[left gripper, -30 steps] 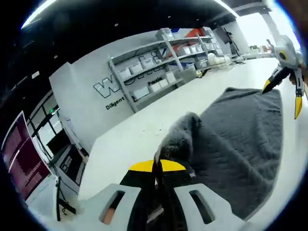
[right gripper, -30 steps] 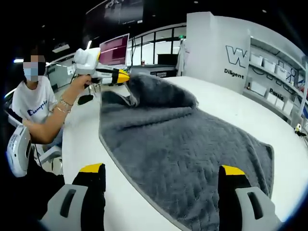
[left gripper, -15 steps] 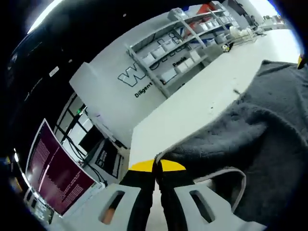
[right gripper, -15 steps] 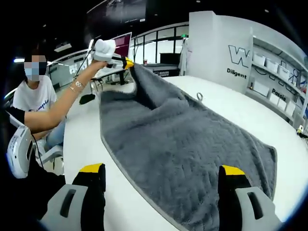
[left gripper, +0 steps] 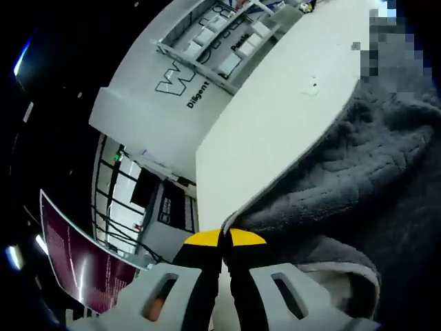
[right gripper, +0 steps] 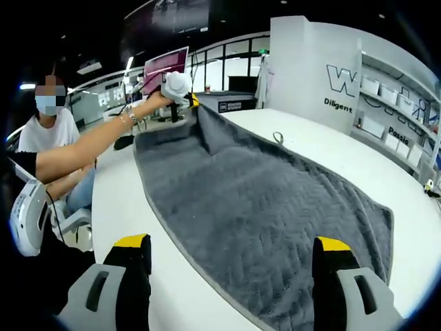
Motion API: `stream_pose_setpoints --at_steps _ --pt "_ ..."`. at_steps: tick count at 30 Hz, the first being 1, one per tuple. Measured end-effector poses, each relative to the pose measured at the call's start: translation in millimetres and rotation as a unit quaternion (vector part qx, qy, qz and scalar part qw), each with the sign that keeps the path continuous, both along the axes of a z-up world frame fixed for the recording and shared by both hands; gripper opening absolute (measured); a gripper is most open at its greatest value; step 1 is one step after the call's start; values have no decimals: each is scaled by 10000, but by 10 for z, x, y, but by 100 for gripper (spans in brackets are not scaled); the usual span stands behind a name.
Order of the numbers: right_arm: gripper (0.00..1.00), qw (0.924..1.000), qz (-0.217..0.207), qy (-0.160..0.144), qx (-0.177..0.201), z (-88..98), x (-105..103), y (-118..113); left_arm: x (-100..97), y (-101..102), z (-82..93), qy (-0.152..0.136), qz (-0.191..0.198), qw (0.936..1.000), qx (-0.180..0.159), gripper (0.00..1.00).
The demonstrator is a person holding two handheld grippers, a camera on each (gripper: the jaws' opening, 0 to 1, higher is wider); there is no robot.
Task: Open the folded towel by lifting each exposed corner and separating the folded layers until the towel lies flat within the target outline without major curled edges
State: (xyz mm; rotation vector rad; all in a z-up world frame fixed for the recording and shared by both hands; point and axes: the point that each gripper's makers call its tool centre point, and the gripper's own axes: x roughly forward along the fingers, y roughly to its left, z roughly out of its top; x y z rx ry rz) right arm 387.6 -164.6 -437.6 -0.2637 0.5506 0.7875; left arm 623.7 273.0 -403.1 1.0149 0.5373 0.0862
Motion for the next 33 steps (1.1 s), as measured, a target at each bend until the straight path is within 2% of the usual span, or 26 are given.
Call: stream_pose_setpoints --at_steps 4,10,12,14,15,16,18,19,20,22,24,27,30,32,33 --pt "99 10000 -38 36 -8 -24 10 -13 69 56 -176 110 -18 9979 635 2" --pt "99 10000 -20 56 -16 -41 -1 4 89 73 -293 36 -64 9978 656 2" --pt "99 10000 -30 49 -5 -39 4 6 60 58 -354 79 -60 9993 374 2" --pt "99 10000 -29 64 -8 -48 5 10 42 74 -352 124 -66 9991 406 4" --pt "99 10000 -28 70 -21 -55 7 13 27 80 -334 71 -45 9995 288 7" --pt "99 10000 -21 81 -36 -62 6 16 21 80 -319 19 -39 9998 202 15" --pt "99 10000 -13 83 -36 -64 6 24 12 27 -293 -97 -132 9996 -232 25" --pt "99 10000 1 78 -27 -61 4 33 9 -24 -287 -115 -248 9983 -518 28" --pt "99 10000 10 68 -14 -56 3 40 -19 -58 -246 -235 -238 9949 -957 28" --pt "99 10000 1 41 25 -37 12 46 -51 -60 -138 -450 -230 9911 -1233 30" --pt "99 10000 -7 25 41 -24 23 53 -87 -111 -47 -579 -349 9872 -1443 40" --pt "99 10000 21 20 5 -24 22 64 -187 -200 68 -775 -452 9728 -2135 60" --pt "99 10000 50 14 -7 -23 14 78 -316 -345 189 -897 -811 9583 -2588 62" --pt "99 10000 59 11 -2 -22 9 88 -433 -421 216 -810 -883 9502 -2877 63" --pt "99 10000 66 6 3 -21 4 92 -514 -500 241 -736 -1053 9426 -3081 64"
